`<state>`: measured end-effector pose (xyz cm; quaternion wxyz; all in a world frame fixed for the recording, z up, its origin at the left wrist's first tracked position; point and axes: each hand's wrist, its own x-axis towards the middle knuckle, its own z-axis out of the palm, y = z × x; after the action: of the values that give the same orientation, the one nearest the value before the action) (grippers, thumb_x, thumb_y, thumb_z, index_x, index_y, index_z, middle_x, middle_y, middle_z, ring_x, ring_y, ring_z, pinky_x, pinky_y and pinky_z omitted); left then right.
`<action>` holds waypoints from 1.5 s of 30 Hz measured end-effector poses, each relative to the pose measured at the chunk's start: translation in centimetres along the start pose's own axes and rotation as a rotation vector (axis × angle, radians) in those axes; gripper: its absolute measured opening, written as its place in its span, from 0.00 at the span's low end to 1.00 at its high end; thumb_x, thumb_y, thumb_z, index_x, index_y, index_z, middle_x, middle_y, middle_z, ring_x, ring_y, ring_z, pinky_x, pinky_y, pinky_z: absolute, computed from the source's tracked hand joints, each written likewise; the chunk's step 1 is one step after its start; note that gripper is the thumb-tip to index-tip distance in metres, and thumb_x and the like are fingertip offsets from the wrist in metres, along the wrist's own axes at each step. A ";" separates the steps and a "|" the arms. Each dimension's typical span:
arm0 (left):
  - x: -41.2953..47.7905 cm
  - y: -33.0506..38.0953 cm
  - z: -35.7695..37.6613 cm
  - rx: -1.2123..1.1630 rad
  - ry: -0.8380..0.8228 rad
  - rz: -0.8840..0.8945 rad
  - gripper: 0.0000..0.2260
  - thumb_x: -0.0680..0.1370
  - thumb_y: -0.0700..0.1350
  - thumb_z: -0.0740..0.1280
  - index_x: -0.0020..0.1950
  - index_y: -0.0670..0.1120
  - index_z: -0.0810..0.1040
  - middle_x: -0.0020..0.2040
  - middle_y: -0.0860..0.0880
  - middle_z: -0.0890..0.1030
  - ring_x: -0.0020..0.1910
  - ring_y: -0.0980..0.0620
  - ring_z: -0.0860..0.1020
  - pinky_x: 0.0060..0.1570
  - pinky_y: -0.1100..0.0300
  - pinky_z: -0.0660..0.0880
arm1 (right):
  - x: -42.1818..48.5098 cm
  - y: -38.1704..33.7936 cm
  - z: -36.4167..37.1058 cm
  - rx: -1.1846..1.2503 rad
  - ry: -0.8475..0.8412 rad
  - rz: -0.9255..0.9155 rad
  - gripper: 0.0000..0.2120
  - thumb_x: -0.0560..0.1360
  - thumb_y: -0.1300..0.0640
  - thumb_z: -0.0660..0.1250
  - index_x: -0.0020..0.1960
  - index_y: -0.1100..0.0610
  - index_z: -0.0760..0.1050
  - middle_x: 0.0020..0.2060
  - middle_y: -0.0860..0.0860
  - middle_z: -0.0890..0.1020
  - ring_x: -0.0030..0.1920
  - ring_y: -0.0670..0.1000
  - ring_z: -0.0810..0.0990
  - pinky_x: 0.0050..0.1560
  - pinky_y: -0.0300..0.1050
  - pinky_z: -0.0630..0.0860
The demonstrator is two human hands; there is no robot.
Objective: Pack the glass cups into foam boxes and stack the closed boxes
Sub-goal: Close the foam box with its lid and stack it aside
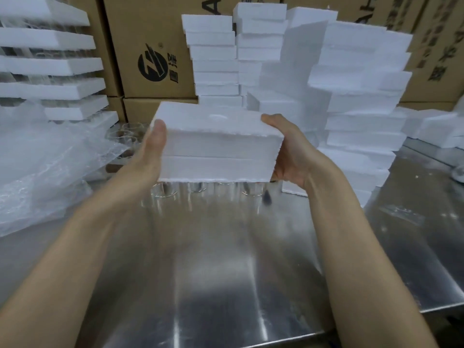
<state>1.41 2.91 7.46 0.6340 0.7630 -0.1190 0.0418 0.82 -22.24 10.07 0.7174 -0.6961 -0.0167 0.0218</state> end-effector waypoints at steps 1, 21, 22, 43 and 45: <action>0.3 0.6 1.3 -0.118 0.047 -0.034 0.37 0.55 0.82 0.50 0.56 0.68 0.76 0.55 0.57 0.82 0.60 0.49 0.78 0.64 0.40 0.70 | -0.5 -0.5 -0.8 -0.012 0.044 -0.022 0.13 0.77 0.41 0.59 0.50 0.49 0.76 0.34 0.49 0.81 0.34 0.51 0.81 0.35 0.44 0.77; 6.9 3.8 25.1 0.070 -0.077 0.185 0.28 0.82 0.61 0.47 0.72 0.44 0.67 0.71 0.46 0.72 0.71 0.46 0.67 0.61 0.60 0.62 | -2.9 -2.9 -19.5 -0.008 0.721 0.030 0.06 0.77 0.53 0.65 0.52 0.53 0.74 0.47 0.53 0.77 0.39 0.52 0.77 0.43 0.45 0.78; 7.0 3.5 25.0 0.085 -0.065 0.193 0.27 0.83 0.60 0.47 0.70 0.42 0.69 0.68 0.44 0.74 0.69 0.46 0.69 0.58 0.59 0.64 | -2.7 -3.0 -19.6 -0.033 0.735 0.028 0.04 0.77 0.52 0.65 0.49 0.52 0.74 0.45 0.52 0.77 0.37 0.51 0.77 0.41 0.45 0.79; 8.1 5.5 22.2 0.099 -0.233 -0.146 0.34 0.79 0.67 0.48 0.78 0.47 0.57 0.76 0.48 0.62 0.74 0.45 0.63 0.65 0.50 0.61 | -2.8 -3.8 -22.9 -0.137 0.568 0.185 0.19 0.78 0.41 0.61 0.58 0.56 0.69 0.47 0.56 0.78 0.44 0.58 0.81 0.42 0.52 0.79; 8.9 7.1 21.5 0.151 -0.129 -0.054 0.34 0.78 0.68 0.47 0.77 0.47 0.59 0.76 0.47 0.64 0.72 0.45 0.65 0.63 0.51 0.63 | -3.2 -5.8 -24.8 -0.032 0.706 0.112 0.19 0.81 0.45 0.57 0.64 0.57 0.64 0.49 0.57 0.76 0.46 0.57 0.79 0.40 0.50 0.77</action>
<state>6.51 -20.45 12.01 0.5664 0.8128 -0.1354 -0.0156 -1.02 -47.32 15.17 0.6656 -0.6717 0.2703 -0.1810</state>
